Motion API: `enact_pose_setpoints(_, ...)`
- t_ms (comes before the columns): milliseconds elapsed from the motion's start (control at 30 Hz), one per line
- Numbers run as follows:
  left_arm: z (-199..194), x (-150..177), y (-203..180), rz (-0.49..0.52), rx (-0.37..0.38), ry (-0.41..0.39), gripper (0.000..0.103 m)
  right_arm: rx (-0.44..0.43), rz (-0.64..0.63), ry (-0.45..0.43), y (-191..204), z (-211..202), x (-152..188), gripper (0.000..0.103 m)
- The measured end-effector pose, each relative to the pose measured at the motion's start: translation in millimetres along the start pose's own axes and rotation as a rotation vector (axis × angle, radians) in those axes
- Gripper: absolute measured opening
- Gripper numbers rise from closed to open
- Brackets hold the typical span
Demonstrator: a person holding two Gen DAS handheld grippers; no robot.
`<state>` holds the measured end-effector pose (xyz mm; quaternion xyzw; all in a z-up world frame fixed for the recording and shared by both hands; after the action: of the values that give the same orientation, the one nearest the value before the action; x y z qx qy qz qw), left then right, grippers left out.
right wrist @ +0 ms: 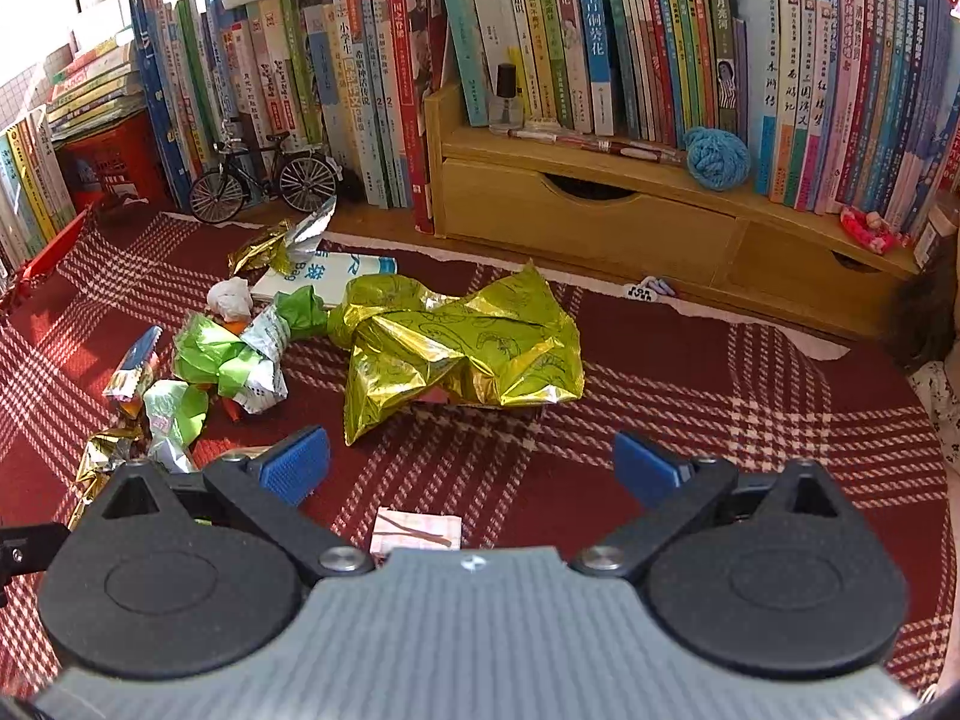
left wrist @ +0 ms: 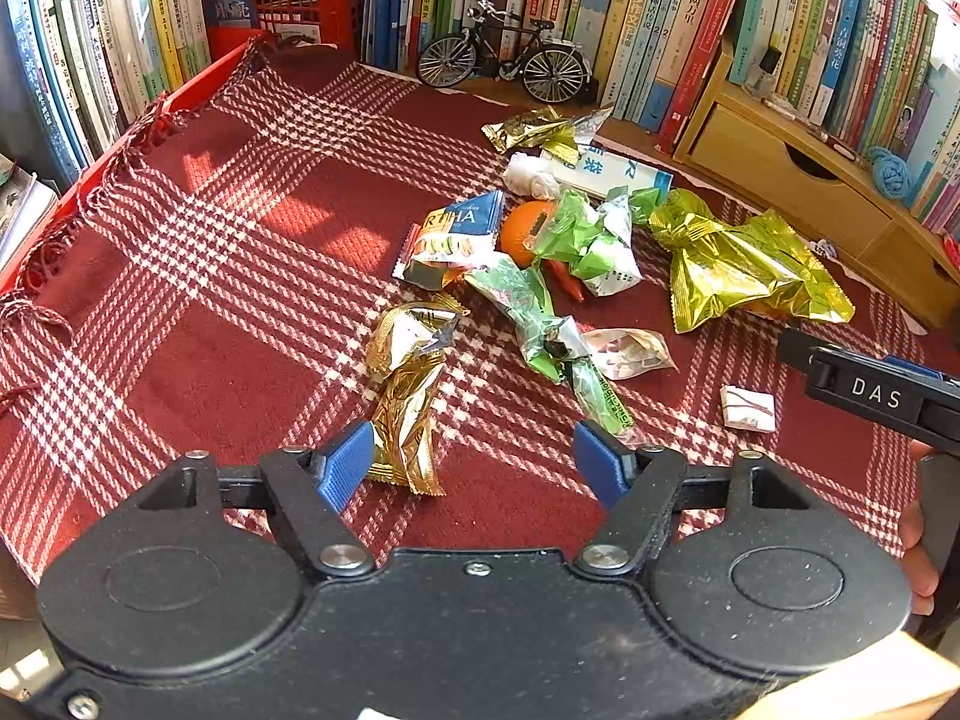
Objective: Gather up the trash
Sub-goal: 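Grasp the gold foil wrapper with the left gripper while the right gripper grasps the white paper packet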
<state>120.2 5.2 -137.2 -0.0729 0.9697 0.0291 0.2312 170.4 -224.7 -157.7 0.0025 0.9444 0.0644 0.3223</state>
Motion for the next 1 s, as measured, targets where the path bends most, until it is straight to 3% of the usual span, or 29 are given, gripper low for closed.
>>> enact_pose_setpoints(100, 19.6, -1.2, 7.7, -0.027, -0.034, -0.005, 0.059, -0.021, 0.07, 0.064, -10.7, 21.7, 17.2, 0.103)
enact_pose_setpoints(333, 50.6, -14.0, 25.6, -0.085, -0.076, -0.057, 0.059, -0.038, 0.118, 0.166, -15.5, 50.1, 53.0, 0.103)
enact_pose_setpoints(533, 73.6, -15.2, 21.1, -0.062, -0.106, -0.053, 0.06, 0.03, -0.002, 0.162, -5.4, 55.7, 62.5, 0.103)
enact_pose_setpoints(767, 90.4, -12.0, 20.2, -0.041, -0.145, -0.047, 0.064, 0.039, 0.008, 0.107, -4.8, 51.3, 65.5, 0.103)
enact_pose_setpoints(867, 90.1, -15.3, 21.6, -0.062, -0.129, -0.05, 0.05, 0.038, 0.006, 0.145, -4.4, 51.9, 60.7, 0.103)
enact_pose_setpoints(1000, 83.8, -21.8, 16.9, -0.069, -0.063, -0.061, 0.02, 0.01, 0.021, 0.133, 2.6, 43.0, 54.6, 0.088)
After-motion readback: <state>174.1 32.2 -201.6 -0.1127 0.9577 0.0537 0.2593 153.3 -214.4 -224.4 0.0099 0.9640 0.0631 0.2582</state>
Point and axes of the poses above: each gripper's, at about its wrist camera, not at the fingertips, and z roughly the way its jaws point, y to its left, x to its underside, the point moved 8 cm from there along z, roughly the way its jaws point, and after that the axes turned 6 degrees about -x, right-handed, at the moved point
